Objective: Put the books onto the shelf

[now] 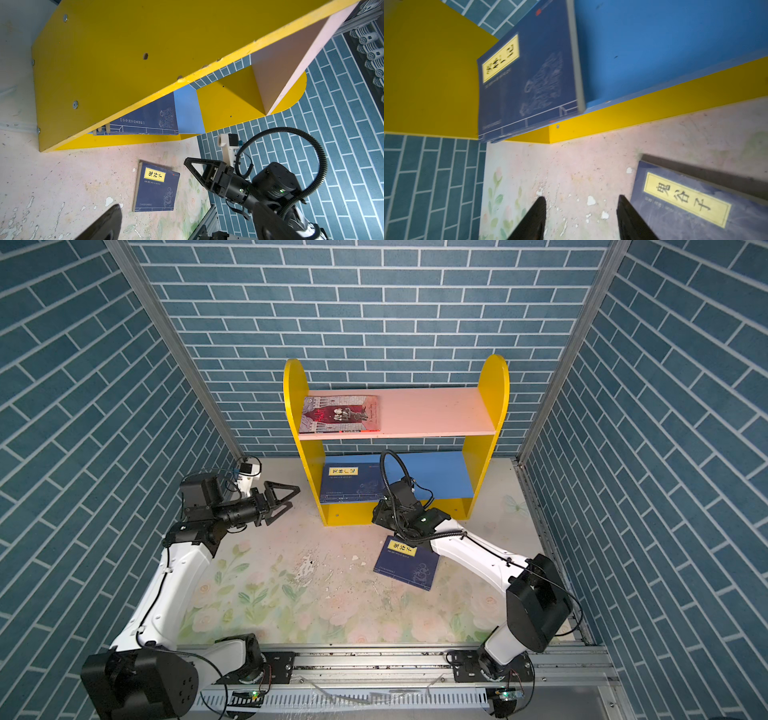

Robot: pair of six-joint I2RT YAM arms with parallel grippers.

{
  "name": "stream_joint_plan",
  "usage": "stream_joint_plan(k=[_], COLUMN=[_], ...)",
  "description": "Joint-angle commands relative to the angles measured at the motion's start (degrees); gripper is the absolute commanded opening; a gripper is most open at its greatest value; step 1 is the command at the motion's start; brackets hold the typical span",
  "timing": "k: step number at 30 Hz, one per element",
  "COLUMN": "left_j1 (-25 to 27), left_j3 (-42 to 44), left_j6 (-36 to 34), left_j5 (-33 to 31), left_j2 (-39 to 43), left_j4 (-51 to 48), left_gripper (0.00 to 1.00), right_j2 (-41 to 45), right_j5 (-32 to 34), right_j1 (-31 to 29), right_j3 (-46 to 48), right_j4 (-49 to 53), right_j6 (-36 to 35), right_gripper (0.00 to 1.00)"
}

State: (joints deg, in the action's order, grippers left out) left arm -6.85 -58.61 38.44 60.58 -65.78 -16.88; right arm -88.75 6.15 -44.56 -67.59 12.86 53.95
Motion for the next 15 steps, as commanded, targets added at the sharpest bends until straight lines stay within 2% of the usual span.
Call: stream_joint_plan(k=[1, 8, 15], left_j1=[-0.3, -0.3, -0.3], left_j3=[-1.0, -0.1, 0.2], left_j6=[-1.4, -1.9, -1.6], left_j5=[0.4, -0.9, -0.4], left_j2=[1.7, 3.0, 3.0], left_j4=[-0.2, -0.8, 0.4], left_gripper=[1.00, 1.00, 1.00], right_j2=[1.2, 0.6, -2.8], right_j5=[4.7, 3.3, -1.6], right_j1=[1.3, 4.2, 7.5], right_j3=[1.3, 6.4, 6.8], right_j4=[-9.3, -23.9, -31.2], right_j6=[-4.7, -5.9, -5.2], right_gripper=[0.56, 0.60, 0.60])
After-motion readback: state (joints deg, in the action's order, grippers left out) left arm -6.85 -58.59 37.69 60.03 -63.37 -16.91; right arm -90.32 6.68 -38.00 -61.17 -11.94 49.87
